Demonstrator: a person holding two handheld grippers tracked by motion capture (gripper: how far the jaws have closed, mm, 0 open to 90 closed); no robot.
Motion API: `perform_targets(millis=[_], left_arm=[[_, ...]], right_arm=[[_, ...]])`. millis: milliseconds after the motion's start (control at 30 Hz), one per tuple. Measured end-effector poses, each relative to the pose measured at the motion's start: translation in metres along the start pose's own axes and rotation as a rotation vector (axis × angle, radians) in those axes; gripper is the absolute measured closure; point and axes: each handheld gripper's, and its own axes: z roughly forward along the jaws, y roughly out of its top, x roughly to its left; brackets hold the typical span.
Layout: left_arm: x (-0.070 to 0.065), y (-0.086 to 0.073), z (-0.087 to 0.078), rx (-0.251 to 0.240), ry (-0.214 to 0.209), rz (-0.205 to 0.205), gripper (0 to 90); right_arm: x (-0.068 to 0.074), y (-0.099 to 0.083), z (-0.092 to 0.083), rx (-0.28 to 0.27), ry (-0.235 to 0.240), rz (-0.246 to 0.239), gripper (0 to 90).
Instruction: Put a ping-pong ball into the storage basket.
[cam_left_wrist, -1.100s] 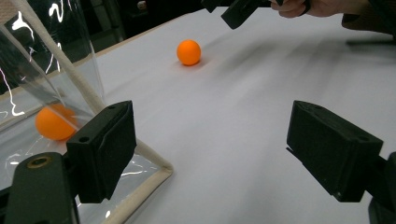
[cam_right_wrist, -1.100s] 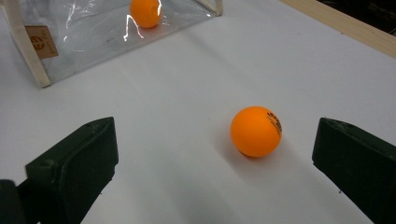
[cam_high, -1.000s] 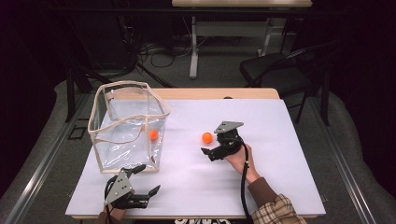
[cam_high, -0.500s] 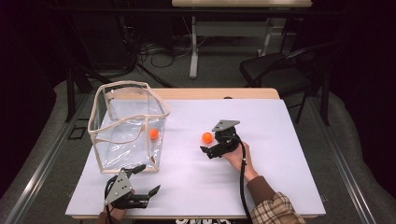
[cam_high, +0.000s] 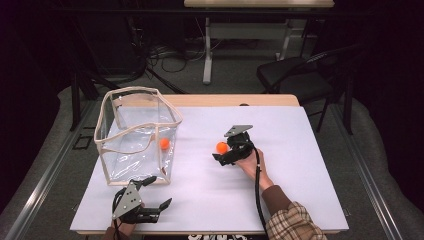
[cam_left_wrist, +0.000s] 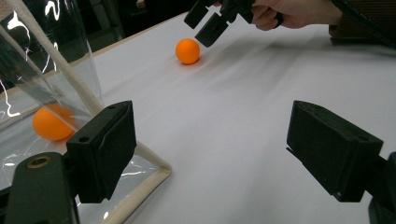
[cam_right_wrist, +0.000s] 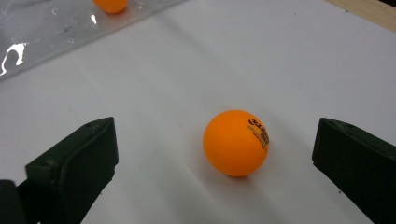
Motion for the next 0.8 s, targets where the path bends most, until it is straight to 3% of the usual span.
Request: perform_targets(millis=[200,233,467,600,800], left_arm=[[0.000,0.000,0.000,0.001,0.000,0.001,15.8],[0.000,0.000,0.000,0.000,0.001,0.001,15.8],[0.000,0.000,0.001,-0.003,-0.001,-0.002,15.8],[0.000,0.001,0.000,-0.002,-0.001,0.000,15.8],[0.000,0.000,0.000,-0.003,0.000,-0.002,15.7]], right_arm=[[0.000,0.000,0.002,0.009,0.000,-0.001,0.0],[-0.005,0.001,0.009,0.022,0.004,0.008,0.0],[-0.009,0.003,0.015,0.060,0.002,0.031,0.7],[-0.009,0.003,0.017,0.065,0.000,0.034,13.0],[-0.008,0.002,0.020,0.089,-0.023,0.034,23.9]])
